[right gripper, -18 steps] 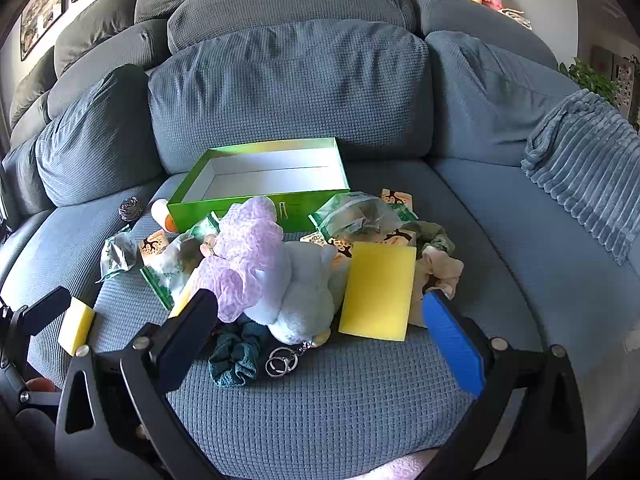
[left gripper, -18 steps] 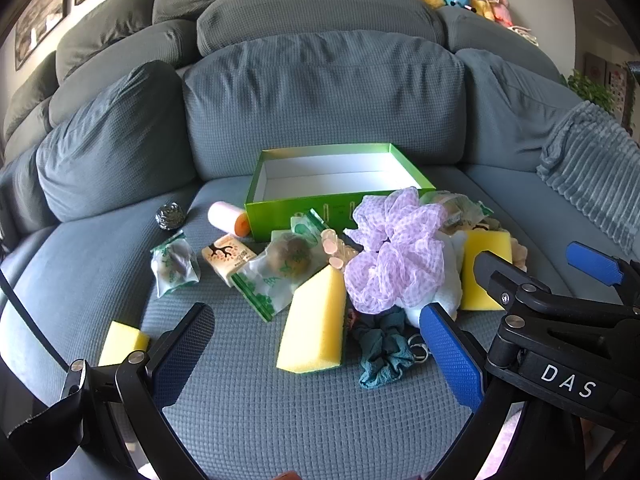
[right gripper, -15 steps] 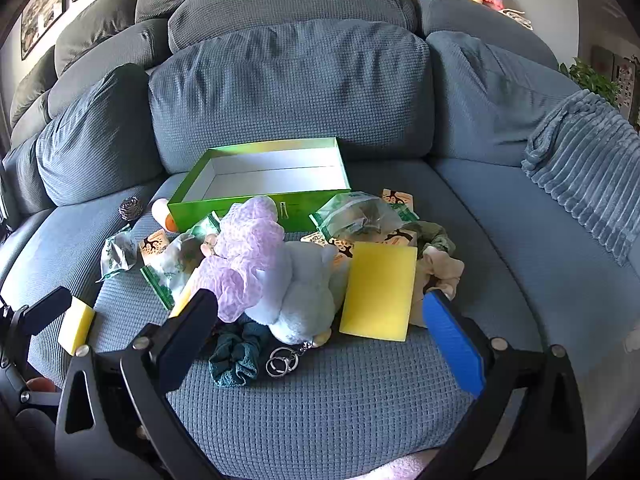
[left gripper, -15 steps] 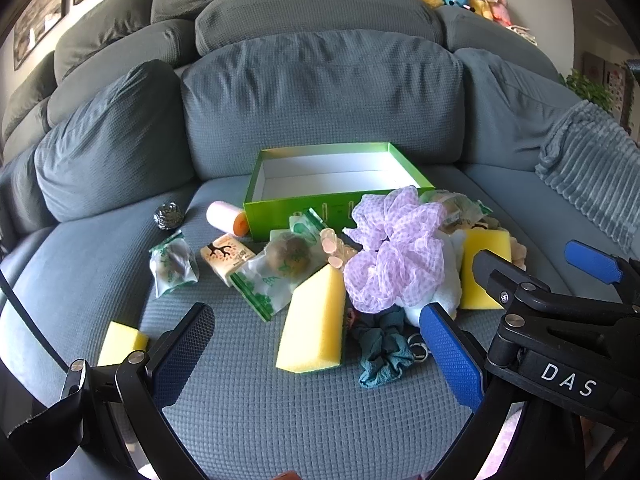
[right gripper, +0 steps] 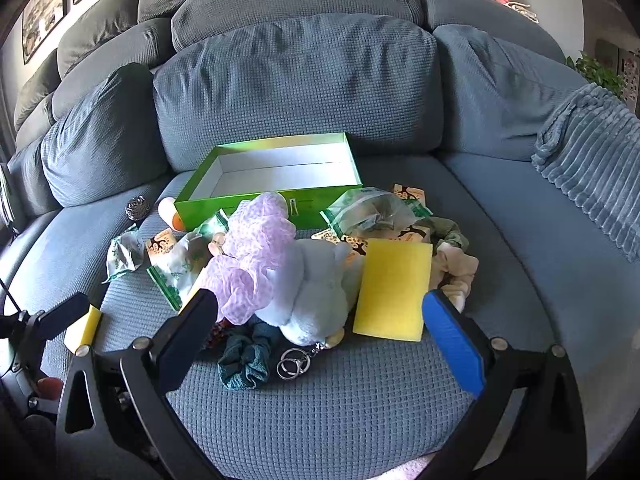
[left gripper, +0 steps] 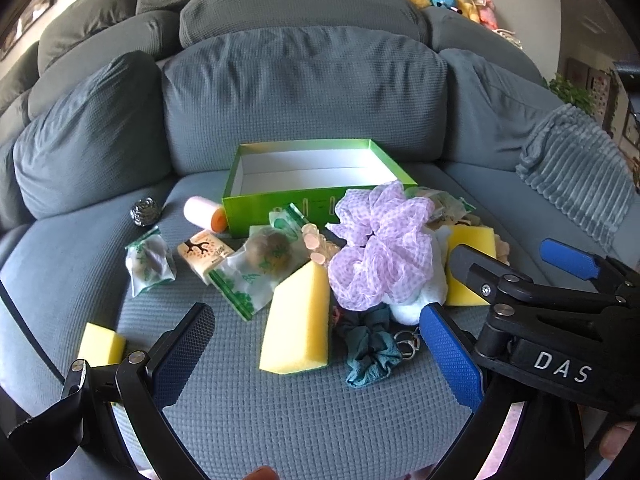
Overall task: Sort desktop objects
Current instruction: 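Reach the right gripper to the lilac mesh scrunchie and grasp it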
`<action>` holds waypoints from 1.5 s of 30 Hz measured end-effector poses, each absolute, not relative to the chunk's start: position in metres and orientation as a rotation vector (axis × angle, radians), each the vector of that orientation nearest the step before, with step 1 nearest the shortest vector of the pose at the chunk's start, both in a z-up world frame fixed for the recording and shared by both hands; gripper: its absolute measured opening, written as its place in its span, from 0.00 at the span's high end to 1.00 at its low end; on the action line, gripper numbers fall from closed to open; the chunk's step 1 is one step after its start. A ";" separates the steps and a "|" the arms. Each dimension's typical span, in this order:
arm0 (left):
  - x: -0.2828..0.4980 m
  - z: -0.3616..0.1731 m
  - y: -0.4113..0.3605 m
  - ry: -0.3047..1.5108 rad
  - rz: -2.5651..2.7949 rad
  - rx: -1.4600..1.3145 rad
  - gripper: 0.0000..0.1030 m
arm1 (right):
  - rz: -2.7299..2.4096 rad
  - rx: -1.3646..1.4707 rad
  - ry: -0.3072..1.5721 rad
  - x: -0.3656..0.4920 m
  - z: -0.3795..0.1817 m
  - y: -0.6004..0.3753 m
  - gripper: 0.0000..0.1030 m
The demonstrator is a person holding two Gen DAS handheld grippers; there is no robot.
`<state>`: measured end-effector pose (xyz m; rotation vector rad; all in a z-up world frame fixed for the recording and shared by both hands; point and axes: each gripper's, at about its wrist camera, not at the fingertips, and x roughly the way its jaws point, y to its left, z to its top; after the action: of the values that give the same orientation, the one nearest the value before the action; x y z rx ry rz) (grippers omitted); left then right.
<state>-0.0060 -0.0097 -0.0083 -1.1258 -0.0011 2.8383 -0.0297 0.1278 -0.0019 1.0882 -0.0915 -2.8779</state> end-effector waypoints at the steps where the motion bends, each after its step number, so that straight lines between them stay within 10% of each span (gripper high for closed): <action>1: -0.007 -0.009 -0.011 -0.008 2.837 -1.126 0.01 | -2.875 1.088 -0.091 -0.031 -0.002 0.127 0.00; 35: -0.053 -0.031 -0.017 -0.145 2.562 -1.068 0.22 | -2.630 1.179 -0.280 -0.091 -0.031 0.113 0.13; 45: -0.069 -0.044 -0.012 -0.170 2.486 -1.067 0.42 | -2.570 1.205 -0.298 -0.105 -0.043 0.107 0.37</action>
<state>-0.0692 -0.0123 -0.0437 -1.0670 -0.1699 2.4855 -0.1053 0.1070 -0.0430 1.2055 -0.2976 -2.5698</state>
